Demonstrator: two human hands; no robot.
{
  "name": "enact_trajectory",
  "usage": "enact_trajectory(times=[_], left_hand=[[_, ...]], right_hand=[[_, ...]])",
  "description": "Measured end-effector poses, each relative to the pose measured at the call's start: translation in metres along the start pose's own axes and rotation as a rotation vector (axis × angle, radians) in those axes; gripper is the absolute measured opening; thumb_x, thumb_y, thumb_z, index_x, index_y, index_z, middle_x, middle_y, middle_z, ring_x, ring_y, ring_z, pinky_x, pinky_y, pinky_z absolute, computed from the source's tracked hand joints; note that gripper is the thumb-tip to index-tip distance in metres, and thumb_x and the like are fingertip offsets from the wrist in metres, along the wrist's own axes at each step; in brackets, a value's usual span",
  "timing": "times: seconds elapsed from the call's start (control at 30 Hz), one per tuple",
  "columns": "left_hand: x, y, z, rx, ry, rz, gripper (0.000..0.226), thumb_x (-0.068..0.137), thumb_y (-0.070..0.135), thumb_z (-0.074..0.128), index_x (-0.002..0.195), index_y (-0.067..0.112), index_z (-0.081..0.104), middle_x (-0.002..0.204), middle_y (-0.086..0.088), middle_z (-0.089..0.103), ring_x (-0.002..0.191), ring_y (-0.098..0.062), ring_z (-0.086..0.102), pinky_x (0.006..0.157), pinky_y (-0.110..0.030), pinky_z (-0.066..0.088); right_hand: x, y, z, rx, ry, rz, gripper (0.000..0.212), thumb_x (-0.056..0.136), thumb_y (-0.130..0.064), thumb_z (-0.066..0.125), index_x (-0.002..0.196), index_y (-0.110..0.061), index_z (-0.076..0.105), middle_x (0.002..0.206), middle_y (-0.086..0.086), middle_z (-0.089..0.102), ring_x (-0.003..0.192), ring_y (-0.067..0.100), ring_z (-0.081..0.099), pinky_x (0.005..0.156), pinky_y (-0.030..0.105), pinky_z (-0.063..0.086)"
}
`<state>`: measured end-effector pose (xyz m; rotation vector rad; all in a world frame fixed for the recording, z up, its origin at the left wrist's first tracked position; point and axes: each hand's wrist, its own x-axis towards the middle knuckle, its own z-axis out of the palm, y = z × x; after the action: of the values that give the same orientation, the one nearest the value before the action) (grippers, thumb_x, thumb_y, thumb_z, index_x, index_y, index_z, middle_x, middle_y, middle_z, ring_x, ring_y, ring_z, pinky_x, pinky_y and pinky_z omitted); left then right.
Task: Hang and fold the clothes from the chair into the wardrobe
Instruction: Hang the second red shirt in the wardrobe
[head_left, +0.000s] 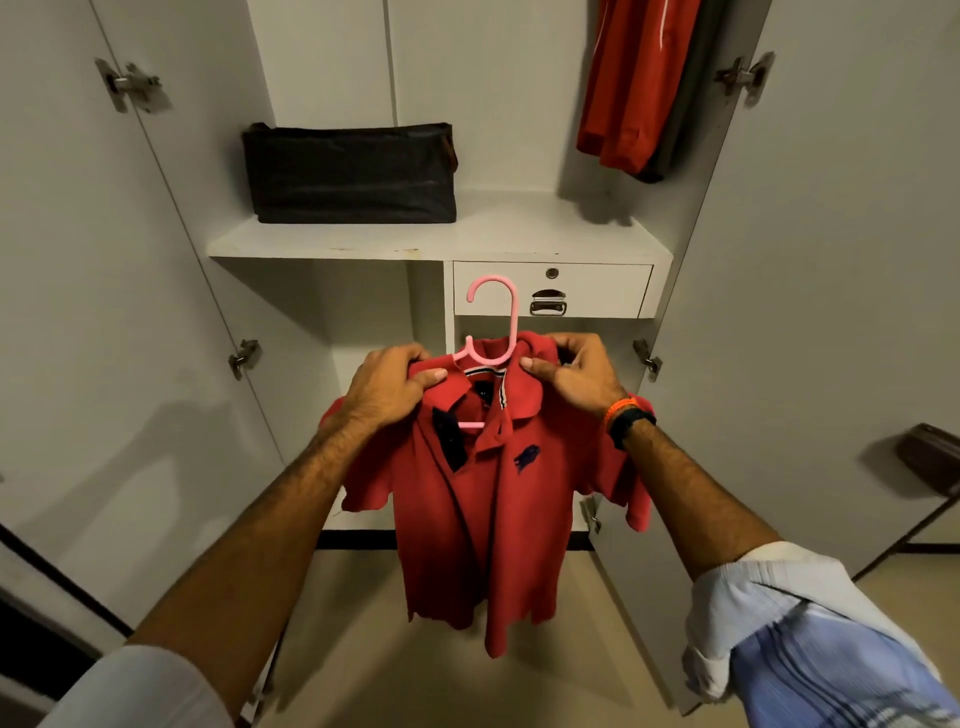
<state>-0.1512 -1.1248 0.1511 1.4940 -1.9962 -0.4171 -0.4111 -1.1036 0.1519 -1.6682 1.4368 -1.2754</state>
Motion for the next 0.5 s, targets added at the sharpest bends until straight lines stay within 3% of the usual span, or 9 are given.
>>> enact_trajectory(times=[0.1, 0.17, 0.27, 0.4, 0.5], left_hand=[[0.011, -0.001, 0.001, -0.006, 0.098, 0.028, 0.024, 0.090, 0.040, 0.067, 0.097, 0.017, 0.069, 0.090, -0.004, 0.070, 0.085, -0.025, 0.062, 0.077, -0.036, 0.050], [0.021, 0.000, 0.002, -0.026, 0.134, 0.057, 0.023, 0.090, 0.039, 0.066, 0.098, 0.018, 0.069, 0.092, -0.004, 0.070, 0.084, -0.024, 0.061, 0.076, -0.033, 0.047], [0.042, 0.002, 0.001, -0.066, 0.135, 0.088, 0.024, 0.091, 0.040, 0.065, 0.102, 0.018, 0.069, 0.096, -0.002, 0.069, 0.088, -0.021, 0.061, 0.077, -0.031, 0.046], [0.084, 0.009, 0.004, -0.111, 0.107, 0.112, 0.025, 0.090, 0.039, 0.066, 0.103, 0.018, 0.069, 0.099, -0.002, 0.069, 0.093, -0.022, 0.063, 0.085, -0.039, 0.053], [0.120, 0.018, 0.009, -0.119, 0.118, 0.129, 0.026, 0.090, 0.036, 0.068, 0.105, 0.016, 0.070, 0.098, -0.004, 0.070, 0.092, -0.023, 0.063, 0.084, -0.038, 0.052]], right_hand=[[0.007, -0.008, 0.003, -0.127, 0.087, -0.042, 0.020, 0.080, -0.026, 0.080, 0.098, -0.019, 0.076, 0.086, -0.005, 0.075, 0.078, 0.008, 0.069, 0.076, 0.029, 0.057], [0.011, -0.015, 0.004, -0.205, 0.146, -0.076, 0.017, 0.084, -0.023, 0.077, 0.099, -0.015, 0.075, 0.085, -0.003, 0.074, 0.075, 0.010, 0.066, 0.071, 0.022, 0.053], [0.022, -0.020, 0.001, -0.241, 0.193, -0.082, 0.017, 0.086, -0.023, 0.075, 0.099, -0.012, 0.075, 0.087, 0.002, 0.075, 0.082, 0.020, 0.068, 0.075, 0.029, 0.055], [0.053, -0.019, -0.012, -0.257, 0.221, -0.070, 0.016, 0.086, -0.025, 0.075, 0.099, -0.015, 0.074, 0.087, -0.003, 0.074, 0.083, 0.017, 0.068, 0.079, 0.032, 0.056], [0.085, -0.012, -0.022, -0.252, 0.256, -0.056, 0.018, 0.086, -0.026, 0.075, 0.097, -0.012, 0.074, 0.087, 0.000, 0.075, 0.083, 0.019, 0.069, 0.076, 0.031, 0.055]])
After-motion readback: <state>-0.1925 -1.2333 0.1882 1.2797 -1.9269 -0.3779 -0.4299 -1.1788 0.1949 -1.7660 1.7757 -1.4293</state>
